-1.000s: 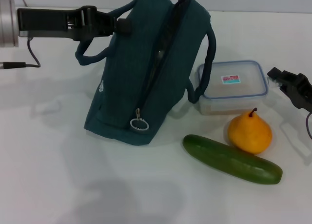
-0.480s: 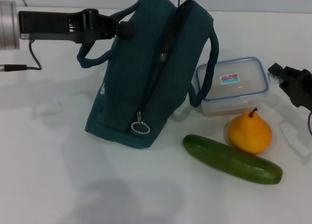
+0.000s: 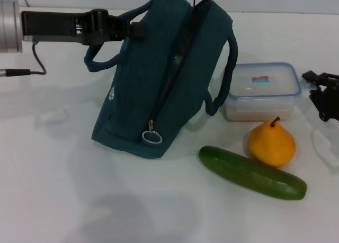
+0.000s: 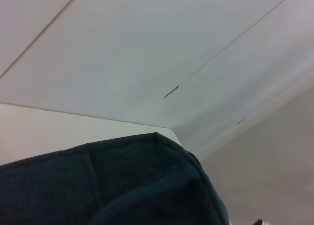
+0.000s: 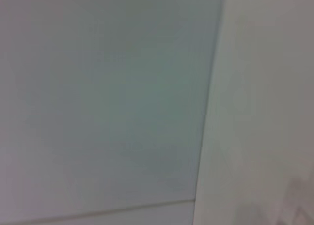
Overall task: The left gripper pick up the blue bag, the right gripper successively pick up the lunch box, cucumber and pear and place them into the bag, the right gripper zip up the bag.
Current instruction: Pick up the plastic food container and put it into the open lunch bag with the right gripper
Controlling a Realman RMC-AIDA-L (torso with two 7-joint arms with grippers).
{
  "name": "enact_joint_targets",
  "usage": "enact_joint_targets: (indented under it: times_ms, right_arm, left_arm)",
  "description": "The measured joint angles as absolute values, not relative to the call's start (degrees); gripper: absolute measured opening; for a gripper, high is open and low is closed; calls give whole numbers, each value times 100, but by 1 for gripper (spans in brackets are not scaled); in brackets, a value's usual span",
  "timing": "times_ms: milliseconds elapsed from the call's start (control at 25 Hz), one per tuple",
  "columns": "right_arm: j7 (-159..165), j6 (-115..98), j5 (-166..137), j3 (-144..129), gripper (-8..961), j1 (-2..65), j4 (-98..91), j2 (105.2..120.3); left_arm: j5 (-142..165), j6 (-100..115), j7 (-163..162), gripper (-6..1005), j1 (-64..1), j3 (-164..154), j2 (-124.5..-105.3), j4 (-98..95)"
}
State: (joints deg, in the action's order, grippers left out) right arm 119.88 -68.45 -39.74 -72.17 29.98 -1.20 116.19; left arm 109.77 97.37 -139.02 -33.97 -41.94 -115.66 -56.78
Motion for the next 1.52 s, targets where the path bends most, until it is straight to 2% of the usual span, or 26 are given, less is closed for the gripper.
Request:
enact_joint_targets:
  times_ms: [320, 880, 1520]
  right_arm:
    - [12340, -6964, -3672, -7216, 95, 2814, -197, 11619]
    - [12408, -8402, -2686, -7217, 94, 2774, -290, 11619]
    - [12597, -8714, -2095, -7266, 95, 3186, -887, 11619]
  left_arm:
    - [10978, 9721, -13855, 64, -3377, -4169, -11575, -5677]
    - [10987, 9710, -13851, 64, -3371, -4196, -11593, -5678]
    - [11029, 9557, -13723, 64, -3456, -4201, -11677, -5678]
